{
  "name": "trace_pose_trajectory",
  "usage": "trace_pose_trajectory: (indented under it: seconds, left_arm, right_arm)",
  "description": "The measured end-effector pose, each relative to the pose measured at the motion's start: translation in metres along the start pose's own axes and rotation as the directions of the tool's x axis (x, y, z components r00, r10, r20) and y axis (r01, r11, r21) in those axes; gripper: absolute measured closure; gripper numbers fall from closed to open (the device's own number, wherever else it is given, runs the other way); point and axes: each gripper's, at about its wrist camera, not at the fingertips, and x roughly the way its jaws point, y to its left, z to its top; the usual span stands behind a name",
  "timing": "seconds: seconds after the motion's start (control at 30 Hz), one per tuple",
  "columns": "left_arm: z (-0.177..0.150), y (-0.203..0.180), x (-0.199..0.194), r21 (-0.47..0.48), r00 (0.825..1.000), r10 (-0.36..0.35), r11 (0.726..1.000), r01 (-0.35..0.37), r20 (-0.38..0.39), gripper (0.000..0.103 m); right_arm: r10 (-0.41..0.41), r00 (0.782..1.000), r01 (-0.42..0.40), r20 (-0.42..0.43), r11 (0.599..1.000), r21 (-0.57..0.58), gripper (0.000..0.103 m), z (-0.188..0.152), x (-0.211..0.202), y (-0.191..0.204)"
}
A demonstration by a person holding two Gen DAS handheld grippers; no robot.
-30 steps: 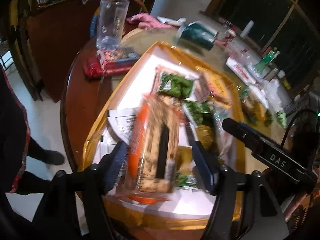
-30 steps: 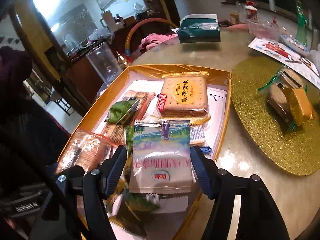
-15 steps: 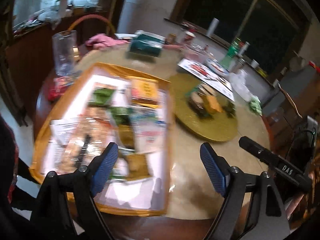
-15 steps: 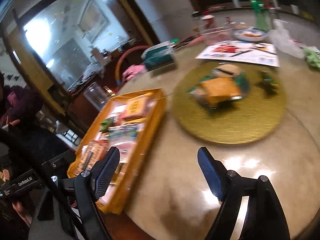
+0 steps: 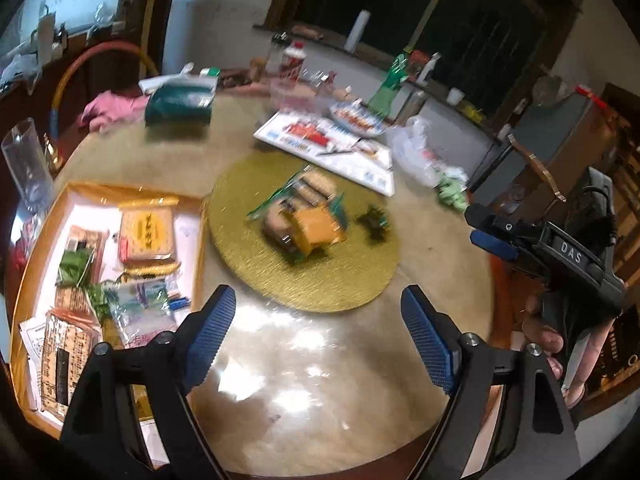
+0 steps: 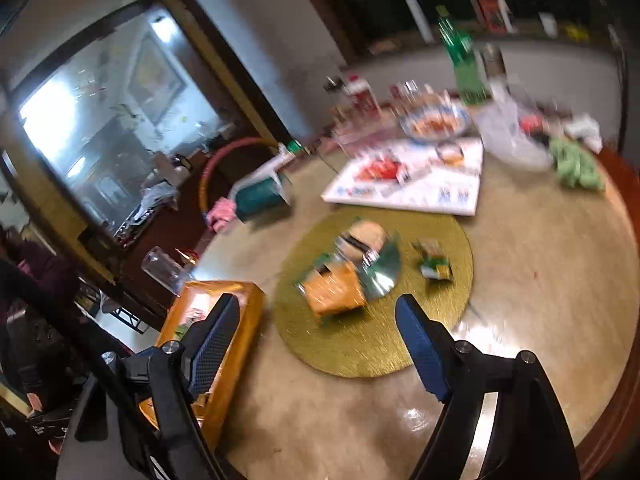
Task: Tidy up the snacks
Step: 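Withdraw both tools from the tray back over the table, then grasp green garlic pea bag with right tool while left grasps orange pouch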
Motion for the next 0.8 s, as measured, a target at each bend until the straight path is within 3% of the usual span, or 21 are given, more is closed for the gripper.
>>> trace_pose_trajectory:
  seconds: [0.23,0.33,0.43,0.53,0.57,0.63,0.67,0.8]
  left_arm:
    - [-0.014,0.029,0.014,-0.066,0.998,0.047,0.997,-0.05,-0.038,0.018]
    - [-0.016,0.035,0.013,-0.081,0.997,0.059,0.995,-0.063,-0.048,0.018]
    - [-0.017,0.038,0.012,-0.091,0.996,0.072,0.993,-0.076,-0.044,0.018]
    - [-0.018,0.036,0.008,-0.085,0.997,0.074,0.993,-0.077,-0.039,0.018]
    - [-0.018,0.035,0.009,-0.08,0.996,0.078,0.994,-0.081,-0.042,0.018]
    - [-0.018,0.031,0.01,-0.069,0.996,0.079,0.994,-0.082,-0.046,0.018]
    - [-0.017,0.029,0.012,-0.064,0.996,0.077,0.995,-0.08,-0.046,0.018]
    - [-0.01,0.013,0.029,0.0,0.995,0.079,0.997,-0.08,-0.059,0.018]
  right_arm:
    - [-0.03,0.993,0.043,-0.113,0.993,0.11,0.023,0.005,0.073,-0.049]
    - [-0.155,0.982,0.16,-0.112,0.986,0.039,0.023,0.026,0.1,-0.06]
    - [-0.297,0.942,0.296,-0.154,0.955,-0.033,0.023,0.046,0.142,-0.075]
    - [-0.252,0.938,0.273,-0.237,0.96,0.061,0.023,0.052,0.169,-0.102]
    - [-0.229,0.941,0.256,-0.248,0.963,0.082,0.027,0.051,0.173,-0.106]
    - [-0.247,0.94,0.273,-0.236,0.958,0.084,0.047,0.048,0.174,-0.11]
    - [-0.273,0.933,0.296,-0.235,0.953,0.07,0.065,0.046,0.173,-0.108]
    - [-0.288,0.93,0.317,-0.23,0.943,0.1,0.066,0.027,0.152,-0.107]
